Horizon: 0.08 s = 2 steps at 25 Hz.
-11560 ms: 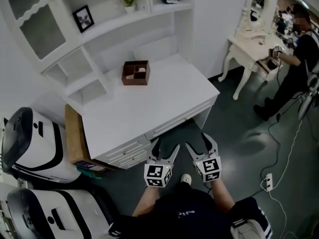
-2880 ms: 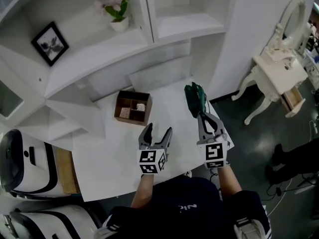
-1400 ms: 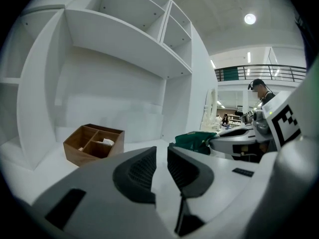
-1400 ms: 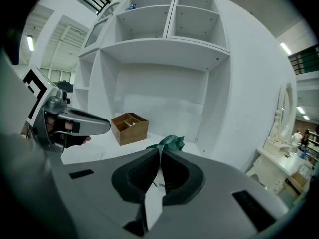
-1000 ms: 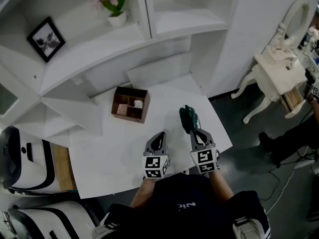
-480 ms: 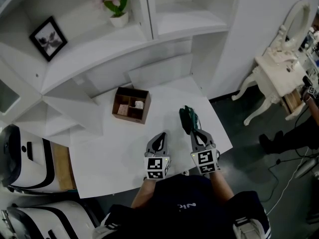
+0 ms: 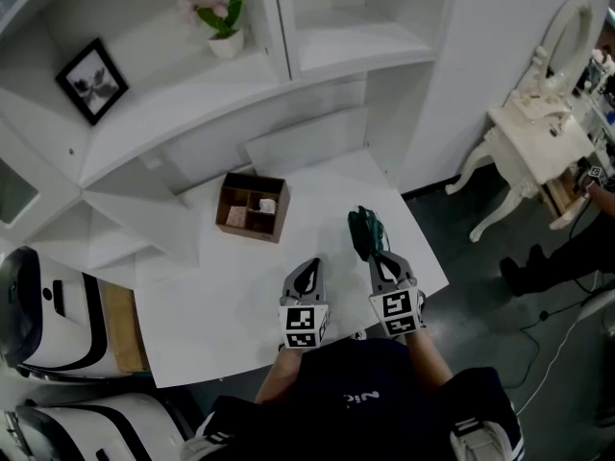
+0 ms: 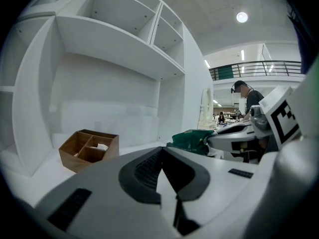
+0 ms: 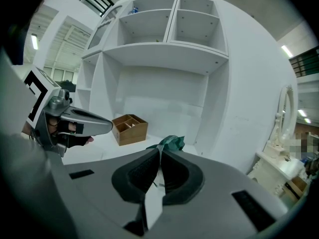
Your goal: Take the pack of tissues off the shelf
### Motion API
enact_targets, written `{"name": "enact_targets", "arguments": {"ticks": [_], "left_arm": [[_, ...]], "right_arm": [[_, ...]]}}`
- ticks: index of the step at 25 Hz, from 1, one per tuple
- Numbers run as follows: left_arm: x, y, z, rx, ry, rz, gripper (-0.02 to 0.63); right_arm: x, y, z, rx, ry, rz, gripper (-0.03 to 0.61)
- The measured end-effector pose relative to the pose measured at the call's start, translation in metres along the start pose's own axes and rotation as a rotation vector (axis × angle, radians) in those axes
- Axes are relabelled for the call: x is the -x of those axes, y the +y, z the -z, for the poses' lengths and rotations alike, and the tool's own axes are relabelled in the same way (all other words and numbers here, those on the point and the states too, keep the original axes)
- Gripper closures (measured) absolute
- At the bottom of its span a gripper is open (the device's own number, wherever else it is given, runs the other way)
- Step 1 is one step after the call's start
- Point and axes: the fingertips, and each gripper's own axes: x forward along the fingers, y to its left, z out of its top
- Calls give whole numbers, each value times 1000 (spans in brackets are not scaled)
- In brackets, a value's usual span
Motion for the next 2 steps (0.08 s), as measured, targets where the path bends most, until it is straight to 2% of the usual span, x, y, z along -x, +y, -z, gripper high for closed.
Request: {"name": "enact_targets", "arguments": {"ticks": [2], "left_arm": [[1, -1, 2, 6, 3, -2, 611]], "right_arm": [[1, 1, 1, 7, 6, -3, 566]]}}
